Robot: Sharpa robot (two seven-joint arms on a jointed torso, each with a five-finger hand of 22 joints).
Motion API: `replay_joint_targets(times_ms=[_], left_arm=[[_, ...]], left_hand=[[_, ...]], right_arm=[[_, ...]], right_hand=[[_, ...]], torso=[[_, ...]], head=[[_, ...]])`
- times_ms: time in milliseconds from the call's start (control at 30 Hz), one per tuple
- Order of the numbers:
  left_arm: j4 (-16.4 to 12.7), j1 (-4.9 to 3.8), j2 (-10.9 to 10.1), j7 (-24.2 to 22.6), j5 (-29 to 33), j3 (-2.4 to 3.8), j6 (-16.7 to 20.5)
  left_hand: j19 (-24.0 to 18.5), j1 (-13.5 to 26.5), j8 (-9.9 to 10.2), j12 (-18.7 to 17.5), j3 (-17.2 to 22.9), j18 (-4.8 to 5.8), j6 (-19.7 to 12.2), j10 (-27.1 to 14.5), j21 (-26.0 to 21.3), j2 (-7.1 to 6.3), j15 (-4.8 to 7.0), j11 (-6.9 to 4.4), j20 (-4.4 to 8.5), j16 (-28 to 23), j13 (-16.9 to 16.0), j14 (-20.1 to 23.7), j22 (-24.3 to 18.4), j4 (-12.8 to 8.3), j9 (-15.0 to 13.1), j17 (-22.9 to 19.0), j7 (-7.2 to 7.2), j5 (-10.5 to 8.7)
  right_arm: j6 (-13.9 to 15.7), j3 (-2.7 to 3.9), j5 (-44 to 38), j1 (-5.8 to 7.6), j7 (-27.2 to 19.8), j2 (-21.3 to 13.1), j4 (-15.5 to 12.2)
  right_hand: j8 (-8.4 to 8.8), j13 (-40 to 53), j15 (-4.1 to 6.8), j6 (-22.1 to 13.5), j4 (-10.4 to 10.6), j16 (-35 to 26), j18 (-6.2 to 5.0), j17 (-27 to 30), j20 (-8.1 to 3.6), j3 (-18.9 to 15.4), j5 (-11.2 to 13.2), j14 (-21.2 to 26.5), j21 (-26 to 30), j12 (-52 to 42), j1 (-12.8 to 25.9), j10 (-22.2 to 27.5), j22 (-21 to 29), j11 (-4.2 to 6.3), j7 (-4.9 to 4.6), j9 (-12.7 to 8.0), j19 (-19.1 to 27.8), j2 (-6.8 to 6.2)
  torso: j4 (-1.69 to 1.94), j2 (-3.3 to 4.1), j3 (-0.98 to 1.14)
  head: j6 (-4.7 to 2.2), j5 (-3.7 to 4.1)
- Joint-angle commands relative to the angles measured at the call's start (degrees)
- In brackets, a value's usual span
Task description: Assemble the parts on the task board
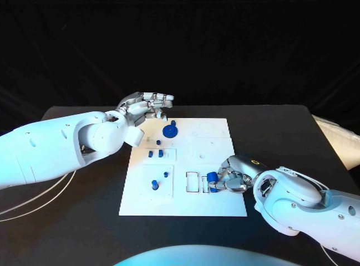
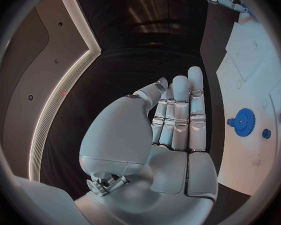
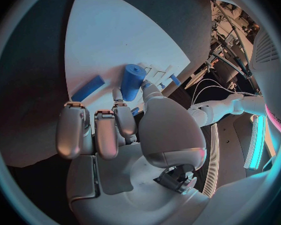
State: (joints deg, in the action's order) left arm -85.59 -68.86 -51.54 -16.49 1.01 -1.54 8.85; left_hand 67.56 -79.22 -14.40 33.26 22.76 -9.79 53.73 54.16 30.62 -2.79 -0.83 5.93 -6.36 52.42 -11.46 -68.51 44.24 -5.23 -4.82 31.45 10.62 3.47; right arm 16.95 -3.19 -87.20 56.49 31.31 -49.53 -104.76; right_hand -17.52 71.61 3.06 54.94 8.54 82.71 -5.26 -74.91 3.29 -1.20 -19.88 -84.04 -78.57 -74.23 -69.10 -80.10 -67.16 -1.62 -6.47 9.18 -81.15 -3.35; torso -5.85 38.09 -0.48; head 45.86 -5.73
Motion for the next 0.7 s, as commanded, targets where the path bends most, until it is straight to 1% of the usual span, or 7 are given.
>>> replay_joint_targets(times_ms=[33,133,267,433,500,567,700], left_arm=[[-0.09,-0.01,0.01,-0.46,-0.24,0.04,-1.20],[-0.08,-0.01,0.02,-0.46,-0.24,0.04,-1.18],[-0.07,0.00,0.08,-0.43,-0.24,0.04,-1.20],[-0.06,0.00,0.13,-0.42,-0.24,0.04,-1.21],[-0.05,0.00,0.14,-0.42,-0.24,0.04,-1.22],[-0.04,0.00,0.14,-0.41,-0.24,0.04,-1.24],[-0.03,0.00,0.15,-0.33,-0.24,0.04,-1.28]], left_hand=[[-0.11,0.36,-0.26,0.22,0.00,-0.62,-0.40,-0.28,0.20,-0.09,-0.14,-0.01,-0.17,0.20,0.05,0.43,0.05,-0.18,0.10,-0.05,-0.05,0.27],[-0.11,0.36,-0.26,0.22,0.00,-0.62,-0.40,-0.28,0.20,-0.09,-0.14,-0.01,-0.17,0.20,0.05,0.43,0.05,-0.18,0.10,-0.05,-0.05,0.27],[-0.11,0.36,-0.26,0.22,0.00,-0.62,-0.40,-0.28,0.20,-0.09,-0.14,-0.01,-0.17,0.20,0.05,0.43,0.05,-0.18,0.10,-0.05,-0.05,0.27],[-0.11,0.36,-0.26,0.22,0.00,-0.62,-0.40,-0.28,0.20,-0.09,-0.14,-0.01,-0.17,0.20,0.05,0.43,0.05,-0.18,0.10,-0.05,-0.05,0.27],[-0.11,0.36,-0.26,0.22,0.00,-0.62,-0.40,-0.28,0.20,-0.09,-0.14,-0.01,-0.17,0.20,0.05,0.43,0.05,-0.18,0.10,-0.05,-0.05,0.27],[-0.11,0.36,-0.26,0.22,0.00,-0.62,-0.40,-0.28,0.20,-0.09,-0.14,-0.01,-0.17,0.20,0.05,0.43,0.05,-0.18,0.10,-0.05,-0.05,0.27],[-0.11,0.36,-0.26,0.22,0.00,-0.62,-0.40,-0.28,0.20,-0.09,-0.14,-0.01,-0.17,0.20,0.05,0.43,0.05,-0.18,0.10,-0.05,-0.05,0.27]], right_arm=[[-1.83,-0.22,-0.81,-0.31,0.50,0.09,0.07],[-2.48,-0.22,-0.72,-0.32,0.55,0.11,0.16],[-4.17,-0.22,-0.30,-0.32,0.74,0.31,0.59],[-5.46,-0.31,0.80,-0.42,0.99,0.75,1.39],[-5.51,-0.33,1.18,-0.48,1.35,0.84,1.76],[-5.41,-0.35,1.26,-0.52,1.74,0.82,2.16],[-4.82,-0.36,1.42,-0.56,2.14,0.71,2.52]], right_hand=[[-0.27,0.11,-0.20,-0.22,-0.01,0.25,0.87,-3.25,-0.18,-0.46,-0.27,-3.85,-0.28,0.30,-0.69,0.21,-0.01,0.25,0.32,0.11,-0.21,0.21],[-0.41,0.12,-0.20,-0.23,0.00,0.23,0.88,-3.22,-0.19,-0.50,-0.45,-3.84,-0.31,0.37,-0.97,0.23,-0.07,0.26,0.33,0.15,-0.21,0.41],[-0.55,0.09,-0.19,-0.24,0.02,0.24,0.89,-3.23,-0.19,-0.55,-0.69,-3.84,-0.33,0.50,-1.27,0.29,-0.11,0.27,0.33,0.18,-0.20,0.64],[-0.63,0.09,-0.19,-0.24,0.13,0.24,0.90,-3.23,-0.19,-0.63,-1.02,-3.84,-0.37,0.61,-1.42,0.34,-0.19,0.27,0.33,0.19,-0.21,0.86],[-0.68,0.19,-0.19,-0.24,0.18,0.27,0.91,-3.28,-0.19,-0.71,-1.47,-3.85,-0.40,0.61,-1.59,0.31,-0.24,0.27,0.33,0.19,-0.21,0.98],[-0.79,0.35,-0.18,-0.19,0.26,0.30,0.90,-3.31,-0.20,-0.84,-2.91,-3.85,-0.41,0.67,-2.01,0.28,-0.26,0.30,0.34,0.18,-0.18,1.22],[-0.92,0.49,-0.15,-0.05,0.31,0.30,0.89,-3.31,-0.22,-0.86,-3.88,-3.85,-0.39,0.73,-2.46,0.24,-0.21,0.34,0.38,0.17,-0.13,1.57]], torso=[[-0.05,0.01,0.00],[-0.04,-0.01,-0.01],[0.01,0.02,-0.02],[-0.01,0.00,-0.01],[-0.04,0.01,0.01],[-0.06,-0.01,0.00],[0.04,-0.01,-0.01]], head=[[-0.01,-0.01],[-0.01,0.02],[0.04,0.11],[0.06,0.13],[0.05,0.10],[0.05,0.06],[0.06,0.05]])
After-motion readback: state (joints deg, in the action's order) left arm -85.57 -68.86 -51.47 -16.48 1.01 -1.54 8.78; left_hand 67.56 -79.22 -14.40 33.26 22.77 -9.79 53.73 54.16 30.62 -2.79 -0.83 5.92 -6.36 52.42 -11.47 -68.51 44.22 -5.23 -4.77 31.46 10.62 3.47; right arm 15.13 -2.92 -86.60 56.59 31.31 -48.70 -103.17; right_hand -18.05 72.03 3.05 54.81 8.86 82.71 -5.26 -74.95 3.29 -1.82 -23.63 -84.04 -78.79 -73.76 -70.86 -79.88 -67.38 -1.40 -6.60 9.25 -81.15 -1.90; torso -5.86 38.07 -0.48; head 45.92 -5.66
